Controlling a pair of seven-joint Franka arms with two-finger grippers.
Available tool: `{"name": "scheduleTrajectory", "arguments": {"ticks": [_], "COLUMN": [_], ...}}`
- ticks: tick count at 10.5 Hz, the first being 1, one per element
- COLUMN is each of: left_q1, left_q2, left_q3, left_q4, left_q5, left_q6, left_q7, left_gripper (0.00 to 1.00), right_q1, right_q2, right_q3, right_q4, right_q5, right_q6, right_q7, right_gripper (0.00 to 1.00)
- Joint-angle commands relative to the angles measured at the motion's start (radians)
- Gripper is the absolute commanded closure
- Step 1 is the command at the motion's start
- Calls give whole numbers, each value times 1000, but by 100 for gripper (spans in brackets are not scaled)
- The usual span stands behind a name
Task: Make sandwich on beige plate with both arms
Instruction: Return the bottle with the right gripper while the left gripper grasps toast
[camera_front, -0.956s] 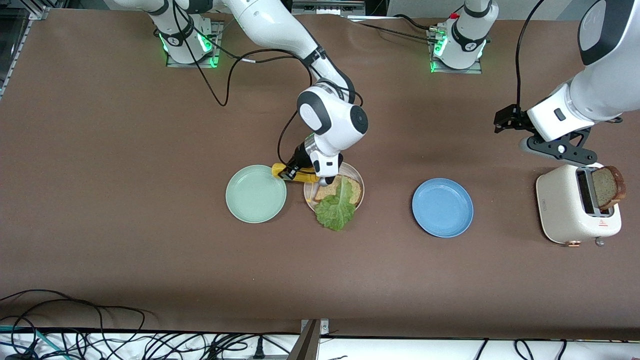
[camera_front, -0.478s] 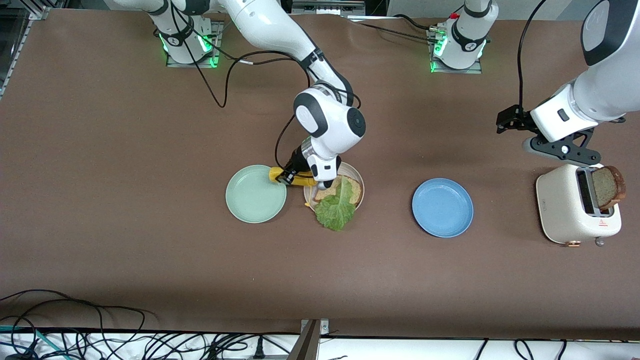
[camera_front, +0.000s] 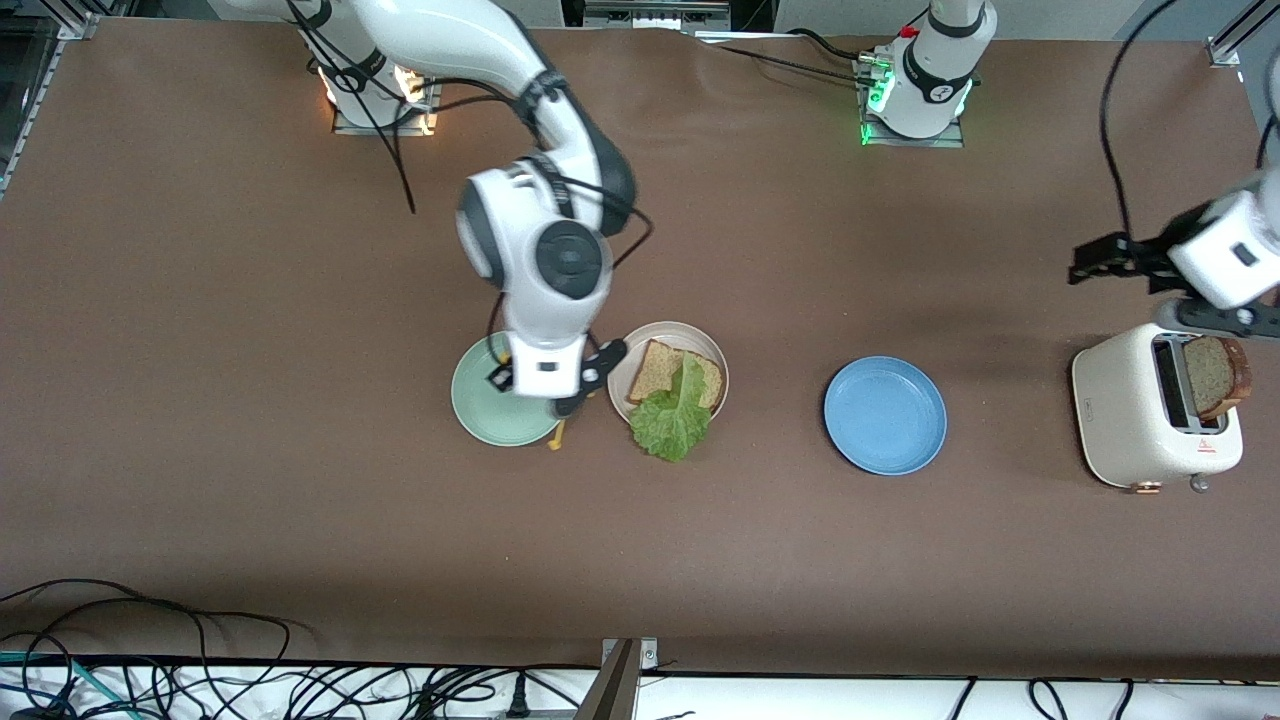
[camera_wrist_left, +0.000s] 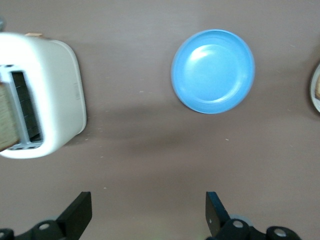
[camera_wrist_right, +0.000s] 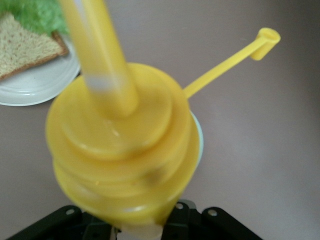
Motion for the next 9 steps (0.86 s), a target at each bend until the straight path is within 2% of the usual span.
{"name": "scheduleTrajectory", "arguments": {"ticks": [1,3,5,9], "left_q1": [88,116,172,274], "left_q2": [107,150,188,283], "left_q3": [-12,-12,-12,-14], "left_q4": [72,70,70,64], "left_q5": [42,155,166,165], "left_q6": [0,123,210,337], "left_q7": [6,17,166,292], "left_gripper": [0,0,0,0], "right_q1": [-88,-199,-300,-520], "right_q2": [-212,-324,-402,-401], "right_q3": [74,92,103,239], "right_q4": [-230,-368,-488,-605], "right_q5": [22,125,216,423], "right_q6": [83,161,237,386], "right_q7": [-88,-237,-421,-723], "right_gripper": [100,100,100,100]}}
